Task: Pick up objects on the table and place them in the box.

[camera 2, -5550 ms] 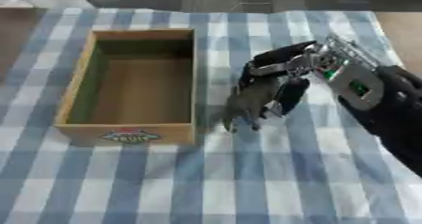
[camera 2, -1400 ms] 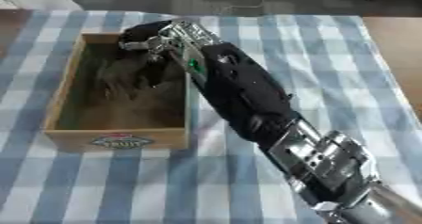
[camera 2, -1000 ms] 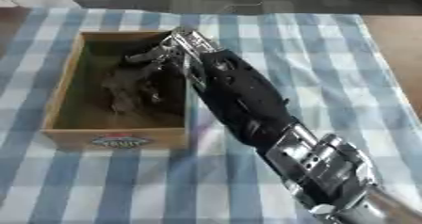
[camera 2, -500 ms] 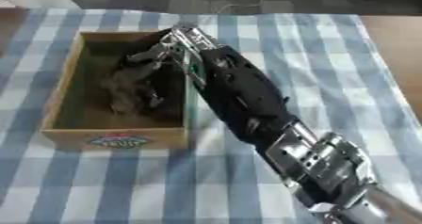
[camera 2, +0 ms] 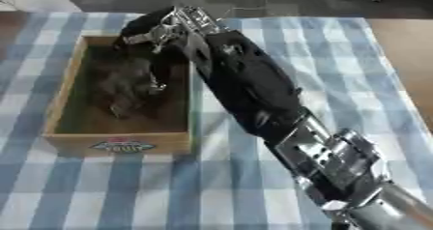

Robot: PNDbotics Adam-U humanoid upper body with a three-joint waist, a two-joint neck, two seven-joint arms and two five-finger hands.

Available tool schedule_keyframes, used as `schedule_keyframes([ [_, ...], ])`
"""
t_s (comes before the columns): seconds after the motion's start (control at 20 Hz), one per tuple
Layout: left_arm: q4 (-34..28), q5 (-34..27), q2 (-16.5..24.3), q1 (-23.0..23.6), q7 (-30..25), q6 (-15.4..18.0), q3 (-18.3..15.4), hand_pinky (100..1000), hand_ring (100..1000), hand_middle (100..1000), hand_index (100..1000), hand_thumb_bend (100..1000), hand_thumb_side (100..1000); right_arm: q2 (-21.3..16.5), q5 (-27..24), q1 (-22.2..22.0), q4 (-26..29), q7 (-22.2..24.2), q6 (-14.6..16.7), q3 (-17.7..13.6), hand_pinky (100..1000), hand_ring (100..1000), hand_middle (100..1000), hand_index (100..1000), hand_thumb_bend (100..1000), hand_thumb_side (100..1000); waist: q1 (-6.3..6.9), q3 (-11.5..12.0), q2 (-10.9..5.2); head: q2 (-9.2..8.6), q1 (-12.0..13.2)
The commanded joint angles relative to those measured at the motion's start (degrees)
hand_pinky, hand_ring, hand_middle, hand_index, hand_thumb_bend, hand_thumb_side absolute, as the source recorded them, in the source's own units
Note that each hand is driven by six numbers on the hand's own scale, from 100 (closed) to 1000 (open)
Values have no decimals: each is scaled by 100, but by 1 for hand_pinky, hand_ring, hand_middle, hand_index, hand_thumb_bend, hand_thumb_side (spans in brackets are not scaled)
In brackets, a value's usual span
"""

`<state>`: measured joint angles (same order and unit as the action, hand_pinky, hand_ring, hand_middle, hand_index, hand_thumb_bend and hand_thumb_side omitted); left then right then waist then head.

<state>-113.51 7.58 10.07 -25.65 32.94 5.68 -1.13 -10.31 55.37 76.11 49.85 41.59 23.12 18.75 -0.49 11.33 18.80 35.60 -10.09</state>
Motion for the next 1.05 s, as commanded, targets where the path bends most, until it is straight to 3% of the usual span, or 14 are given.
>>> schedule_keyframes([
  [0.05,-108,2,56,-29,-22,4,-6,823,838,784,720,100,625,-204,-167,164,322,26,-7,-51,907,945,780,940,572,286,41,-6,-149,-19,25],
  [0.5,-108,10,62,-6,-13,0,-23,822,837,784,720,100,624,-609,-717,188,1182,125,-176,-51,903,940,769,937,564,328,68,-66,-178,25,66],
  [0.75,-108,25,70,-9,11,5,-44,822,837,783,721,100,624,-987,-1125,54,1839,-157,-318,-171,886,925,738,917,485,385,103,-106,-197,33,117],
  [0.9,-108,33,73,-6,30,4,-58,822,836,783,721,100,623,-1254,-1379,-106,2261,-411,-469,-314,849,895,666,874,436,296,133,-148,-204,36,168],
  [1.05,-108,39,78,-11,38,1,-63,822,836,783,721,100,623,-1497,-1553,-352,2677,-666,-658,-359,843,885,651,858,441,282,173,-180,-210,40,221],
])
